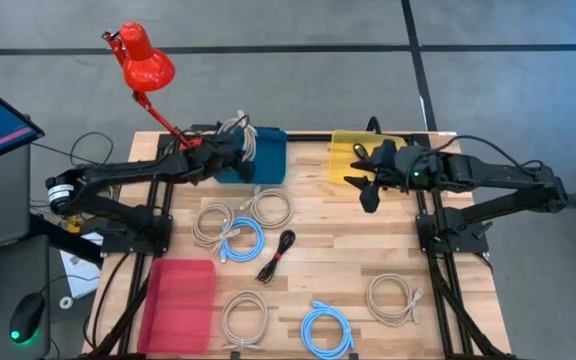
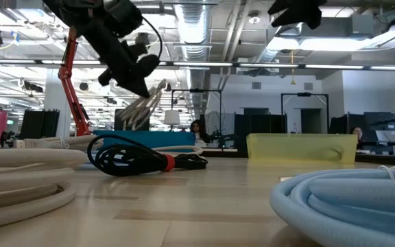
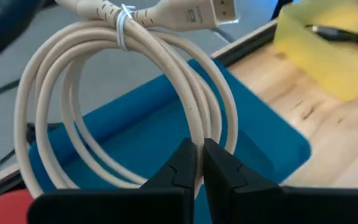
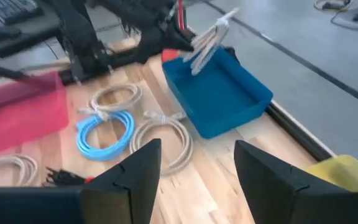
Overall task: Pick & Place USB Port
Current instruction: Put the brown display cable into the blue bin, then put the blue display cable into the red bin
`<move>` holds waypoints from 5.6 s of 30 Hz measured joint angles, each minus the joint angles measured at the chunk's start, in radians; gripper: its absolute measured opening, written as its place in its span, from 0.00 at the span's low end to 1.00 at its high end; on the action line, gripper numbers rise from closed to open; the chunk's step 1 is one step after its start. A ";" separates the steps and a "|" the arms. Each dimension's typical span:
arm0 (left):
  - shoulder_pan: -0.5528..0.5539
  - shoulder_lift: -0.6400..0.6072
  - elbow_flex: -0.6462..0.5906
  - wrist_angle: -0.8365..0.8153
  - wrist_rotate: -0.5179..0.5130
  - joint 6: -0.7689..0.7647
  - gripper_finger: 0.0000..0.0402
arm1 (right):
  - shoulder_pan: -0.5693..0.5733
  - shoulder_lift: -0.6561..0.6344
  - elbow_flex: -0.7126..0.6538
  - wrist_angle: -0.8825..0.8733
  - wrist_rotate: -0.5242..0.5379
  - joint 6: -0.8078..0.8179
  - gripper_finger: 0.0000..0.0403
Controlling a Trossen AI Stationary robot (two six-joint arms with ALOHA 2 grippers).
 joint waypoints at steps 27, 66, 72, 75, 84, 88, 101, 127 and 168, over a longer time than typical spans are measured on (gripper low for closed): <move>0.043 0.189 -0.012 0.037 0.074 -0.035 0.25 | 0.005 0.014 0.001 0.003 -0.005 0.000 0.40; -0.444 -0.523 -0.012 0.085 0.336 -0.045 0.02 | 0.003 0.014 0.001 0.046 -0.408 0.044 0.27; -0.489 -0.523 -0.012 0.160 0.336 -0.077 0.02 | 0.002 0.013 0.001 0.125 -0.438 0.077 0.20; -0.507 -0.524 -0.012 0.174 0.329 -0.077 0.02 | 0.004 0.013 0.001 0.111 -0.454 0.077 0.19; -0.551 -0.523 -0.012 0.172 0.267 -0.081 0.01 | 0.093 0.013 0.001 -0.032 -0.455 0.126 0.18; -0.570 -0.523 -0.012 0.170 0.269 -0.084 0.01 | 0.186 0.014 0.001 -0.035 -0.421 0.261 0.18; -0.619 -0.523 -0.012 0.164 0.269 -0.084 0.01 | 0.539 0.203 0.018 0.009 -0.164 0.678 0.17; -0.695 -0.523 -0.012 0.158 0.270 -0.081 0.02 | 0.707 0.866 0.320 -0.179 -0.464 1.074 0.19; -0.695 -0.523 -0.012 0.103 0.284 -0.081 0.02 | 0.685 0.979 0.300 -0.184 -0.424 1.065 0.39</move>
